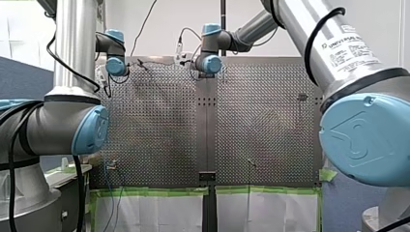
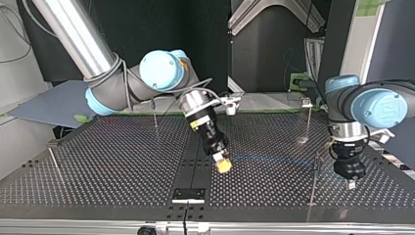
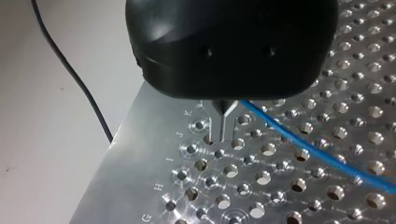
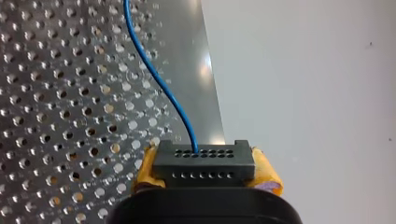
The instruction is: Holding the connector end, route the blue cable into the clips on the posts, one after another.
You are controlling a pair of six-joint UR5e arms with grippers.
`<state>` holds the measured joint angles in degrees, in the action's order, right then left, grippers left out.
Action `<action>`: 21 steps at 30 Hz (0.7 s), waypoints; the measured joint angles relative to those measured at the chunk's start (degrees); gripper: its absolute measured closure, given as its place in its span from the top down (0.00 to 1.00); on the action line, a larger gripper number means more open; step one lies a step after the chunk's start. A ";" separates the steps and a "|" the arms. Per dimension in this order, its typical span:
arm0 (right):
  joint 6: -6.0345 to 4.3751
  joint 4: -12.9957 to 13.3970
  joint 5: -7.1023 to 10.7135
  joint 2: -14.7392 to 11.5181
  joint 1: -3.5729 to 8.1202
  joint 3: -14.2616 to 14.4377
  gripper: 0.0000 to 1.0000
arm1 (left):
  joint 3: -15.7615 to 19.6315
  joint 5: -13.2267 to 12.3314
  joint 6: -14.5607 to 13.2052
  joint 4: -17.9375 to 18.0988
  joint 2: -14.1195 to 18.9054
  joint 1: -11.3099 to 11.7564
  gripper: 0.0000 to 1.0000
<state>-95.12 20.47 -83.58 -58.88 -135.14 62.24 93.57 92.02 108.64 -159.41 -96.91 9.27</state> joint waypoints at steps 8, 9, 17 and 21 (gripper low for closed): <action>-0.32 0.07 0.81 1.62 1.03 -1.19 0.00 | -0.63 -3.40 3.53 1.64 -1.19 0.26 0.00; -0.44 0.04 0.87 1.99 1.08 -1.52 0.00 | -0.84 -3.79 3.76 1.56 -1.59 0.22 0.00; -1.80 -0.14 1.09 3.38 1.72 -3.53 0.00 | -1.44 -4.32 3.67 1.32 -3.23 0.43 0.00; -2.58 -0.24 1.18 3.73 1.88 -4.87 0.00 | -1.44 -4.40 3.77 1.50 -3.24 0.52 0.00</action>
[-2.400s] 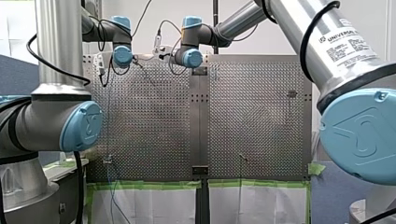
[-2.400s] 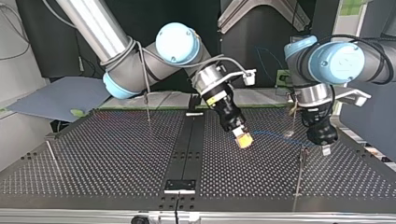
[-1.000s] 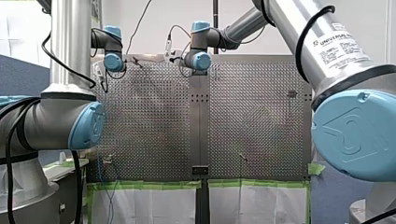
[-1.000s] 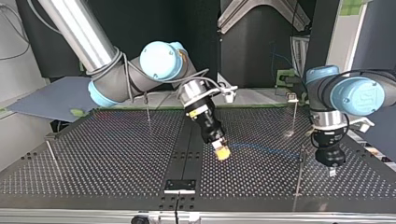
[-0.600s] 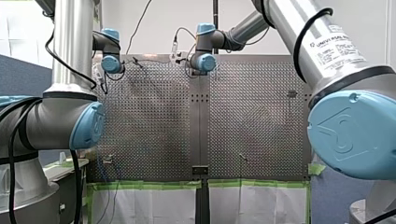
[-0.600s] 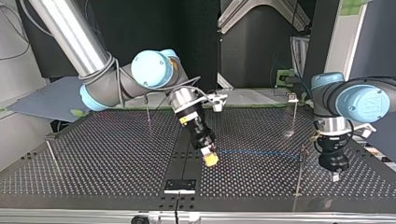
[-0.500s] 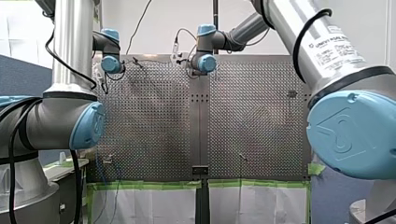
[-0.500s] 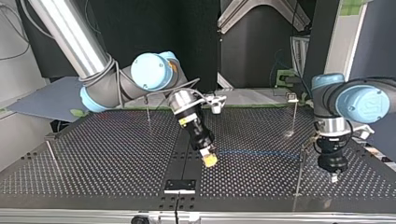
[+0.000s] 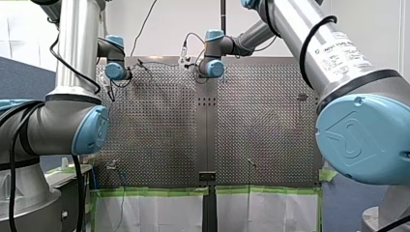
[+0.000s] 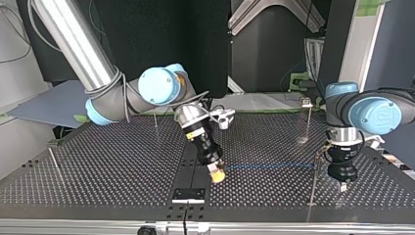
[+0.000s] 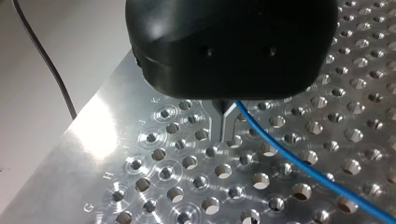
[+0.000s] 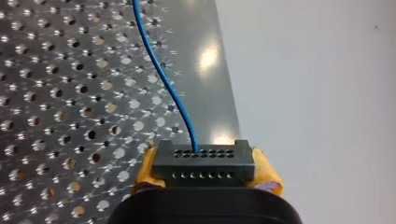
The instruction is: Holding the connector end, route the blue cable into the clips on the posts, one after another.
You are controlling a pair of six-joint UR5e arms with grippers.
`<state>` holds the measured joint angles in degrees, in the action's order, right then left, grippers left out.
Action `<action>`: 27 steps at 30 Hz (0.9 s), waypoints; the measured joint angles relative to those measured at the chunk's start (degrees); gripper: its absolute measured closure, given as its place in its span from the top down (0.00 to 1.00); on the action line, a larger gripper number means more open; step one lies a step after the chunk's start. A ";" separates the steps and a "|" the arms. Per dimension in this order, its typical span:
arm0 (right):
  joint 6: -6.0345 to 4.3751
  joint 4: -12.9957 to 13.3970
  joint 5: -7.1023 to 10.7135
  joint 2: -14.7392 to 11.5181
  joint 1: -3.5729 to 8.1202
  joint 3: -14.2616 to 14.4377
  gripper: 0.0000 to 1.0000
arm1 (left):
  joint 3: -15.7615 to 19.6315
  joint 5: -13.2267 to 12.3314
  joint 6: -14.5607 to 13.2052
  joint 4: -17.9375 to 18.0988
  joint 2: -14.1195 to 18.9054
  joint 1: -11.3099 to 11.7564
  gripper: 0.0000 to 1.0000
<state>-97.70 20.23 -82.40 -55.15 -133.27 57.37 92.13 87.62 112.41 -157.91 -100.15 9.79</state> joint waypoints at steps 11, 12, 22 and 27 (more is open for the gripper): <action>-0.66 -1.64 0.21 1.42 -0.11 -2.51 0.00 | 0.00 -0.10 0.07 0.07 -0.01 -0.16 0.16; -0.67 -1.78 0.21 1.44 -0.14 -2.53 0.00 | 0.01 -0.12 0.09 0.08 -0.03 -0.20 0.25; -0.34 -3.52 0.22 1.49 0.05 -2.56 0.00 | 0.01 0.01 0.35 0.01 0.01 -0.51 0.73; -0.25 -3.70 0.17 1.49 0.13 -2.56 0.00 | 0.00 -0.58 0.46 -0.76 0.09 -0.82 1.00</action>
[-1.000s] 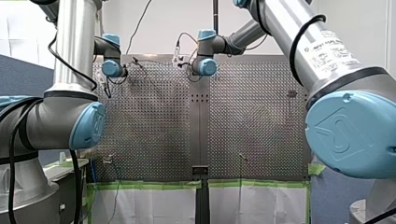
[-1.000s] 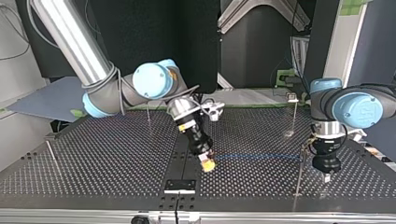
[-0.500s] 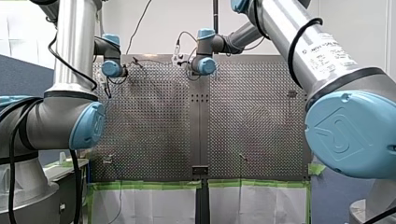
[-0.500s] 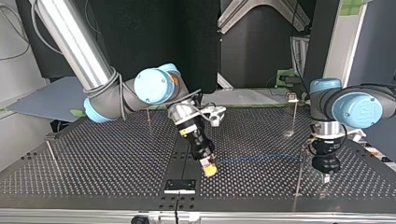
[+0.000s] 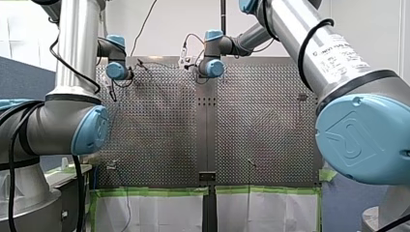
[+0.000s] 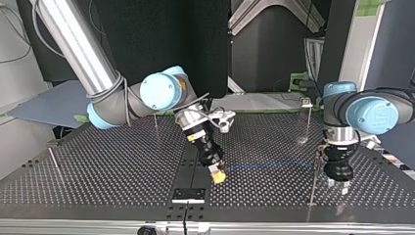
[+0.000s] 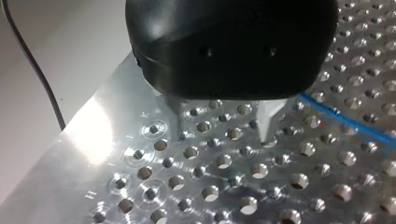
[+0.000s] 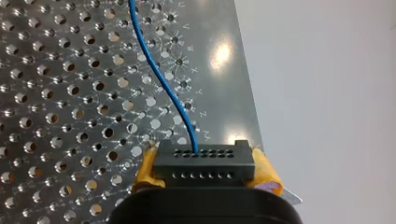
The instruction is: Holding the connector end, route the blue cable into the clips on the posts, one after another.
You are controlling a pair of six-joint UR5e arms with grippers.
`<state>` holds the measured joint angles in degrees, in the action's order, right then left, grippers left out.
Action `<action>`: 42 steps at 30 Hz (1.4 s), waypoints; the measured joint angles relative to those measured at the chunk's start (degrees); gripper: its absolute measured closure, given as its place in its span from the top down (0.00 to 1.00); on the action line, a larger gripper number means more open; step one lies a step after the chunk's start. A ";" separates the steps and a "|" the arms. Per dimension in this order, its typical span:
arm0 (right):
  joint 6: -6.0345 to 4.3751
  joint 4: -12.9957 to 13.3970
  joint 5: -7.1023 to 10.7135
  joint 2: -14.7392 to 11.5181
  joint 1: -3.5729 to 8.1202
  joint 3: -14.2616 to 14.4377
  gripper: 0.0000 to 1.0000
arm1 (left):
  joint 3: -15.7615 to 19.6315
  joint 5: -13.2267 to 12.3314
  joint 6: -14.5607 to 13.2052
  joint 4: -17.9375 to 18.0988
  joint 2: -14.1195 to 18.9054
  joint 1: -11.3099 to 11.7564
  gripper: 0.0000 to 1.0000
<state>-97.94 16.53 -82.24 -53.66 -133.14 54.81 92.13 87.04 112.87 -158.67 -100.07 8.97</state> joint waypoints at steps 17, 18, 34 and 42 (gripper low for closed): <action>-0.09 -0.08 -0.03 0.04 0.19 0.00 0.00 | 0.41 0.96 1.81 -8.74 2.46 -0.30 1.00; -0.11 -0.08 -0.03 0.06 0.20 0.00 0.00 | 0.70 0.84 1.94 -9.24 2.94 -0.27 1.00; 0.04 -0.55 0.03 0.01 -0.07 0.01 0.00 | 8.14 -1.17 1.90 -17.56 11.02 -2.20 1.00; 0.19 -0.89 0.00 0.03 -0.21 0.01 0.00 | 8.72 -0.79 3.69 -21.12 15.15 -3.75 1.00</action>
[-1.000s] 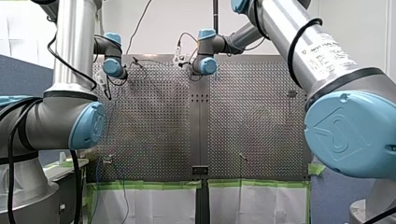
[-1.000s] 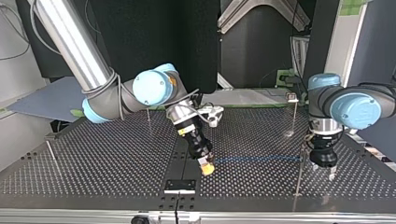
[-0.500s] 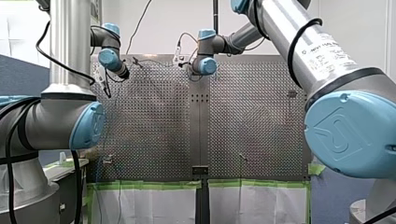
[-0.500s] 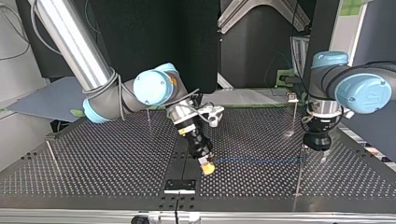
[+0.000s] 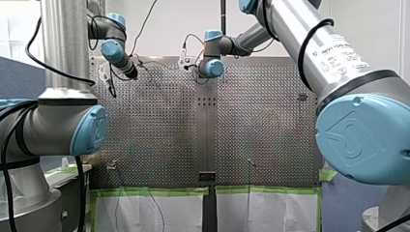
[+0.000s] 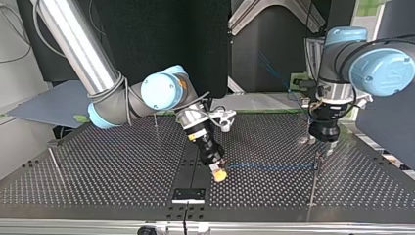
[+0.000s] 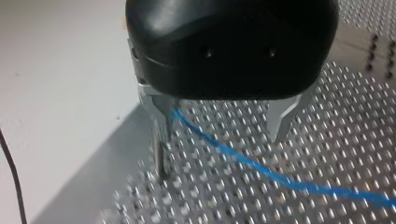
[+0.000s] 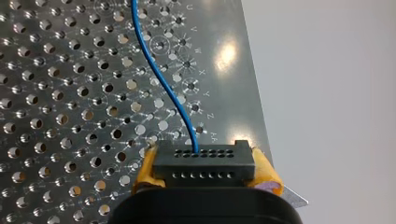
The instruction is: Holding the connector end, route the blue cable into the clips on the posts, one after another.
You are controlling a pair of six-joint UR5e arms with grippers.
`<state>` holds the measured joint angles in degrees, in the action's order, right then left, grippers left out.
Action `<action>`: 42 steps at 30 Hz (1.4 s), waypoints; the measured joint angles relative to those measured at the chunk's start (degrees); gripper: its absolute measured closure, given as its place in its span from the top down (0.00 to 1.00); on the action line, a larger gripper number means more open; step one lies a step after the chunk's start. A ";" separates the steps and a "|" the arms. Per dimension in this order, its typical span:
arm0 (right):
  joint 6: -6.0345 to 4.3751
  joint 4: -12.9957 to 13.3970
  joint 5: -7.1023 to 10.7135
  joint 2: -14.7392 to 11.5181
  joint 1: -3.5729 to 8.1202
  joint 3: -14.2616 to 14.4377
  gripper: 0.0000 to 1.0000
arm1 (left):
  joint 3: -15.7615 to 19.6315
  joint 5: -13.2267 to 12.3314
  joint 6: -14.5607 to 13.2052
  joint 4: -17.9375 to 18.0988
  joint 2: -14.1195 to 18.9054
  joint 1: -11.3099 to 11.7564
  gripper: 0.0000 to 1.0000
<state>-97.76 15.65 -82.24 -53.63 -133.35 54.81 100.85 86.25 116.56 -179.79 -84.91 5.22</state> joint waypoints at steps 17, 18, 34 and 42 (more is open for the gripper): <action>0.04 -1.02 0.00 0.01 0.12 0.06 0.00 | 0.02 3.68 -3.22 -3.38 5.73 -2.79 1.00; 0.04 -1.03 -0.01 0.02 0.10 0.07 0.00 | 0.02 3.71 -3.52 -3.38 5.90 -2.89 1.00; 0.00 -1.47 0.05 0.02 0.21 0.07 0.00 | 0.02 3.86 -6.49 -2.77 6.60 -4.66 1.00; -0.17 -1.50 -0.02 0.04 0.15 0.08 0.00 | 0.02 3.88 -6.44 -2.46 6.51 -5.13 1.00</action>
<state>-97.93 14.15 -82.26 -53.58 -133.20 54.90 100.88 90.13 110.12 -182.25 -78.40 0.10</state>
